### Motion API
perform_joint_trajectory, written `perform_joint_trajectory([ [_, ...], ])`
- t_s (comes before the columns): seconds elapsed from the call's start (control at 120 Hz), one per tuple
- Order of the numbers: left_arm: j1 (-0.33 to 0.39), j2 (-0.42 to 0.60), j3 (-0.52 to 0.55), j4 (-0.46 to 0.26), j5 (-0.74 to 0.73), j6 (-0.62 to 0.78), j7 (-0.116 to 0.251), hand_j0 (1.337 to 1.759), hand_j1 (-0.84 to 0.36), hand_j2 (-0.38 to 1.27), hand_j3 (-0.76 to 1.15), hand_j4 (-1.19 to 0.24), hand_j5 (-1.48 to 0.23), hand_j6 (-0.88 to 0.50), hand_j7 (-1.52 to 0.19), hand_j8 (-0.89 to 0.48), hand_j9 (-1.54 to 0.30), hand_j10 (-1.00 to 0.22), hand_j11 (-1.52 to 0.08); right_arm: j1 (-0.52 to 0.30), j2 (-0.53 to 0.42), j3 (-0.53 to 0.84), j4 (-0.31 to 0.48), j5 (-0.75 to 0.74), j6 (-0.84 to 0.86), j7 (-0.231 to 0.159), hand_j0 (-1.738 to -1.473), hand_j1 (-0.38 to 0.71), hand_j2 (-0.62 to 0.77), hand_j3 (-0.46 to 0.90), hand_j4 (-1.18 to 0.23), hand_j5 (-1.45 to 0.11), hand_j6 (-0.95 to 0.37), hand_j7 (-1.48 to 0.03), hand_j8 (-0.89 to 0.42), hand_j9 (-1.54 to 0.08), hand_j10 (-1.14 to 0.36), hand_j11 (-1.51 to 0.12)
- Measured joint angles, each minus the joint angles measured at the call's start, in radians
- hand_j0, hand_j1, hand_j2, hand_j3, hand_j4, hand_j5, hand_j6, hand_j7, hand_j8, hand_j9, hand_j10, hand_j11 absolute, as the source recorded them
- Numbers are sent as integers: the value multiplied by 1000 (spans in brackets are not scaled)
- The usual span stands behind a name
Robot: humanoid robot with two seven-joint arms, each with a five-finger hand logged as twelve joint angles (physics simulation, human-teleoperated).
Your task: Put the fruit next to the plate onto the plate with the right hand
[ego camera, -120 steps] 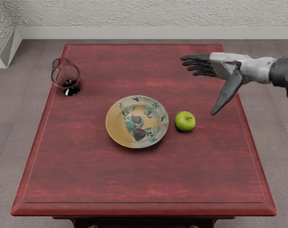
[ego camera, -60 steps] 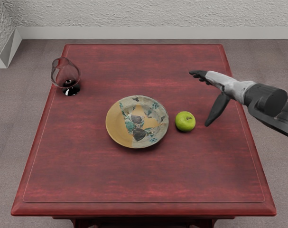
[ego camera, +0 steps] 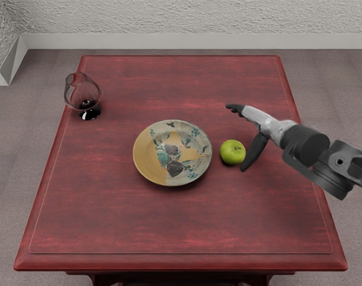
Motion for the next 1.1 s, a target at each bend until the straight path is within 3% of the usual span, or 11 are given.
perform_joint_trajectory([
  [0.558,0,0,0,0,0,0,0,1658,69,47,0,-234,-304,-234,-304,-234,-304,-233,-304,-105,60,-40,-4,-216,-125,-7,-1658,-17,-53,0,-280,-362,-282,-362,-281,-362,-280,-362],
  [0.992,0,0,0,0,0,0,0,1658,69,47,0,-234,-304,-234,-304,-233,-304,-233,-304,-122,111,-57,-47,-254,-141,-7,-1658,142,-79,0,-413,-534,-414,-534,-411,-534,-412,-534],
  [1.1,0,0,0,0,0,0,0,1658,69,47,0,-234,-304,-233,-304,-233,-304,-233,-304,-122,110,-58,-48,-255,-140,-6,-1657,181,-60,0,-459,-609,-464,-602,-373,-608,-460,-608],
])
